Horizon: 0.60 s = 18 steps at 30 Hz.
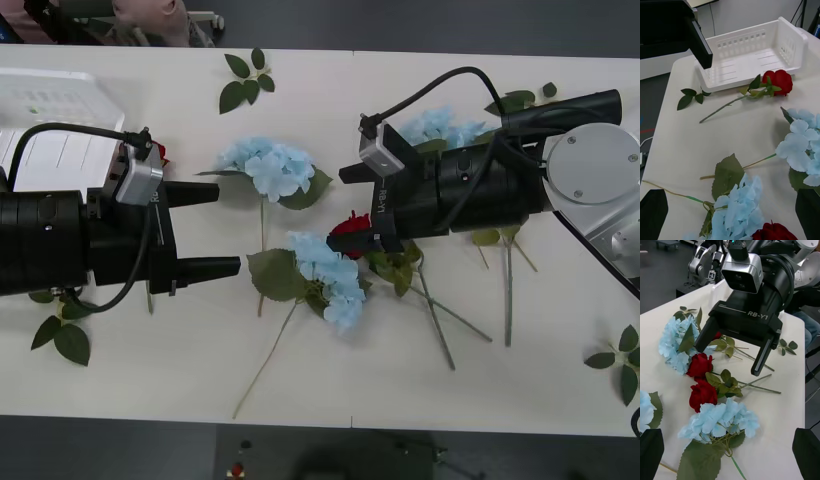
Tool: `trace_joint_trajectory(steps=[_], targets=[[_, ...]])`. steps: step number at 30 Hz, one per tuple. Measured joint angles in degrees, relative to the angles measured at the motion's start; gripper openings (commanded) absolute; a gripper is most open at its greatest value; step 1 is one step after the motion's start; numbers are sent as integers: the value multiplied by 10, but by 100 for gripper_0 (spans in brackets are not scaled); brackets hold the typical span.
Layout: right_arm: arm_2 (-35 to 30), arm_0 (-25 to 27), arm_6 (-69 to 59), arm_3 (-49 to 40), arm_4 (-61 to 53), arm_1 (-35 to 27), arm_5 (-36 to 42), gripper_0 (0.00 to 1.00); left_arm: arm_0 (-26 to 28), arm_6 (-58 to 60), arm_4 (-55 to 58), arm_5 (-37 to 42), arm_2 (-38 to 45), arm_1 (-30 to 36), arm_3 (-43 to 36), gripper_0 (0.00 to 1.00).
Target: Put the red flowers into the right box and the blue flowers into the left box
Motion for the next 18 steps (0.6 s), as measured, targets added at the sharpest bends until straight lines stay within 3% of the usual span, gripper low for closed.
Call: trace_joint_trajectory(steps=[18], targets=[[9, 20, 0, 9, 1, 0, 1, 100, 1, 0, 4, 0, -5, -3, 0, 100]])
